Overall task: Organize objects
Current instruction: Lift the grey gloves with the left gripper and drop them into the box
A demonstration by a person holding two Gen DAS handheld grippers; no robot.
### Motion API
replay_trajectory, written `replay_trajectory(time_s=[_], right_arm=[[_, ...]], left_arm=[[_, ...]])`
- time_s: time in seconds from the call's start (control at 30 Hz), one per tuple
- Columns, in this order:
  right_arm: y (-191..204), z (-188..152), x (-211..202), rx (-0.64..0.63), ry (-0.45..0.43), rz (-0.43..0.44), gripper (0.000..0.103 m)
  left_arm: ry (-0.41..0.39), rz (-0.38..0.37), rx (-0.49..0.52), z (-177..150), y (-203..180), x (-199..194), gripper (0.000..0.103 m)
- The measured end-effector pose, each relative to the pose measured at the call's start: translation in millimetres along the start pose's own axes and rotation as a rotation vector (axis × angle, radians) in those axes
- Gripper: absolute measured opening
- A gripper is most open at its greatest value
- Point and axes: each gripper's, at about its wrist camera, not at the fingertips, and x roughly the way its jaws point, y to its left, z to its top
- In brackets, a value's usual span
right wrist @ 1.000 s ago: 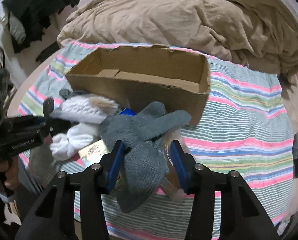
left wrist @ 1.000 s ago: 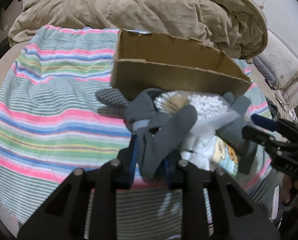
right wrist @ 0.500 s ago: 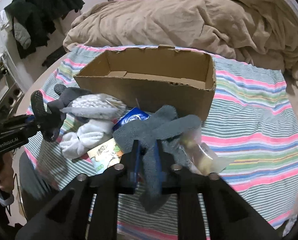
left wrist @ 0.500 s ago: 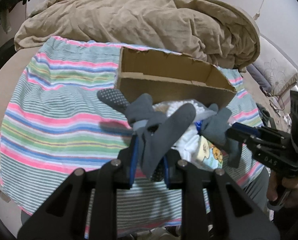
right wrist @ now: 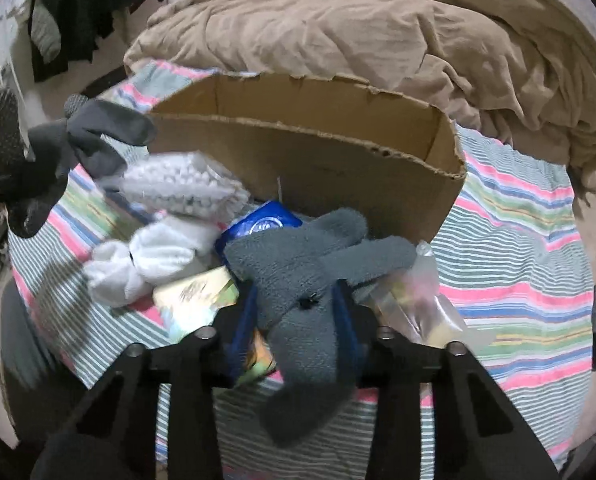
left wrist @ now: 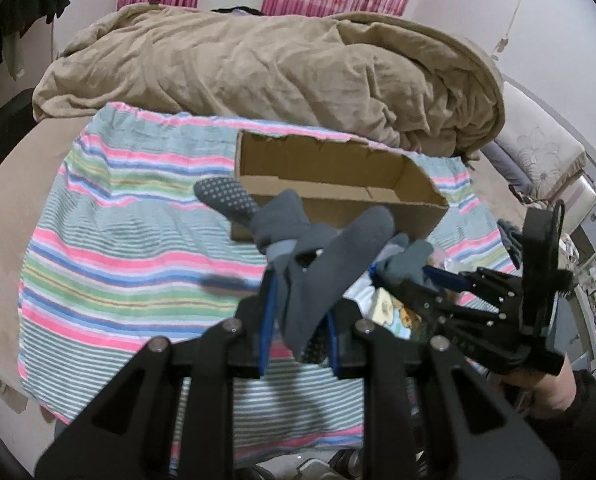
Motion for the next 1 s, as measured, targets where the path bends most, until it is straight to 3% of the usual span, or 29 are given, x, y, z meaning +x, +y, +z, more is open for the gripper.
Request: replay_trajectory(time_s=[0.27,0.57,1.0], right_arm=[[-18,21,-45,0.088,-0.092,0.122,0.031],[-28,61,-83,0.114,-0.200,0.176,0.031],[-59,109,-67,0.142,-0.244,0.159,0.028]], left_arm=[[-0.040,-0.004,0.028,16,-9,-11,0.022],[-0.095,-0.013,0.073,45,-23,-12,0.022],[-0.105,-0.039,0.122,84,-39,27,0.022]])
